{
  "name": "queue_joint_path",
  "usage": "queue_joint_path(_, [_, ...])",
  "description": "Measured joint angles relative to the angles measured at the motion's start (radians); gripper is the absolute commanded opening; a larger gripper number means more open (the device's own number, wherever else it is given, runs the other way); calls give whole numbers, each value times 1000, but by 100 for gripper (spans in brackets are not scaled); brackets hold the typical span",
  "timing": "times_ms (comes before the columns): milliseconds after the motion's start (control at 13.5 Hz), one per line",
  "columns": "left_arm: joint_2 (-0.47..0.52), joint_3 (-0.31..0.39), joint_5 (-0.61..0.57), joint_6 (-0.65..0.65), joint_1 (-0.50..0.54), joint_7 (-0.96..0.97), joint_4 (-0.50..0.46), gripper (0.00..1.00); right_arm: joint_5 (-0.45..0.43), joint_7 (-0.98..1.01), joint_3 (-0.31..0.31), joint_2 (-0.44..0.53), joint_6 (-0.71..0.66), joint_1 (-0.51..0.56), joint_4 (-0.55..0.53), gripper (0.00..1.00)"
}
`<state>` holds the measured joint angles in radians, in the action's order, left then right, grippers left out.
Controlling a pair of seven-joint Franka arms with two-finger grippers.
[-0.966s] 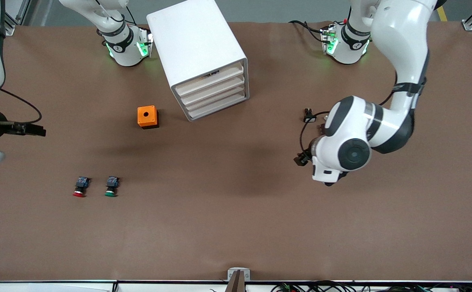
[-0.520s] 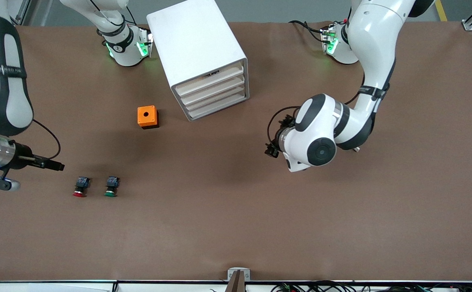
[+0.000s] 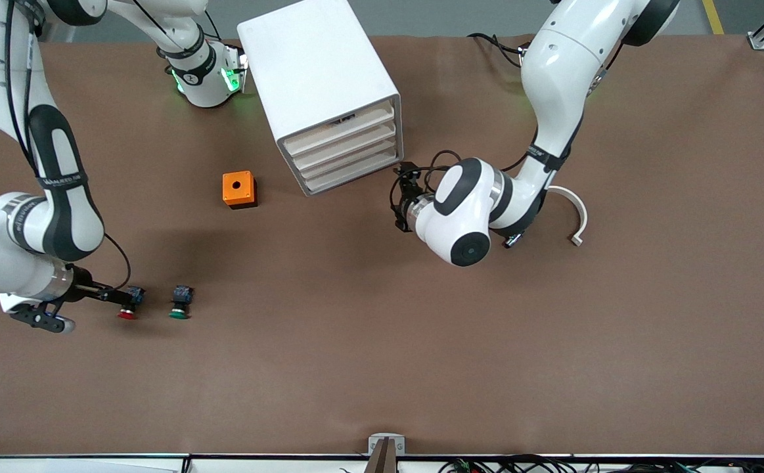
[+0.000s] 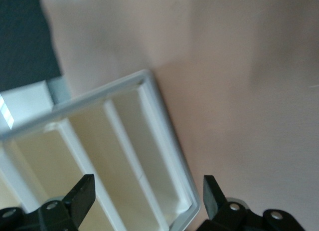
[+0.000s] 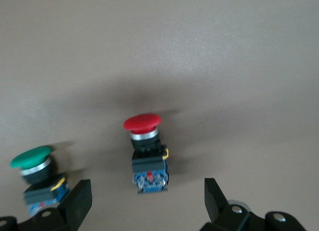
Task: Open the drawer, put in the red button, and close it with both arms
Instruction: 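Bring the left gripper to the drawer handle while the right gripper lowers, then pull the drawer open with the left gripper while the right gripper grasps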
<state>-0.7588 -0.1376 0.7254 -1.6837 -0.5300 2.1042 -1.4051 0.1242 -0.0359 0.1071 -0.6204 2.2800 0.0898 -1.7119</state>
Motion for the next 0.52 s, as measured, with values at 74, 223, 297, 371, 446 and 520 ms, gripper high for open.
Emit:
queue_joint_path(74, [-12,0,73,0,-4,50,0,86,0,0,-2,-16,13,-2,0,100])
queue_joint_path(223, [-33,-1,154,1,-10,140,0,80,0,0,-5,-33,45,-7,-3,100])
queue_joint_path(297, [-42,-1,166,3,-21,178,0,77,0,0,-6,-37,68,-10,-8,99])
queue_joint_path(371, [-49,-2,177,4,-38,207,0,74,0,0,-6,-40,85,-12,-15,98])
queue_joint_path(446, [-56,-2,204,4,-58,233,0,73,0,0,-6,-42,94,-12,-18,97])
queue_joint_path(520, [-65,-2,244,3,-79,259,-1,71,0,2,-6,-43,99,-12,-22,95])
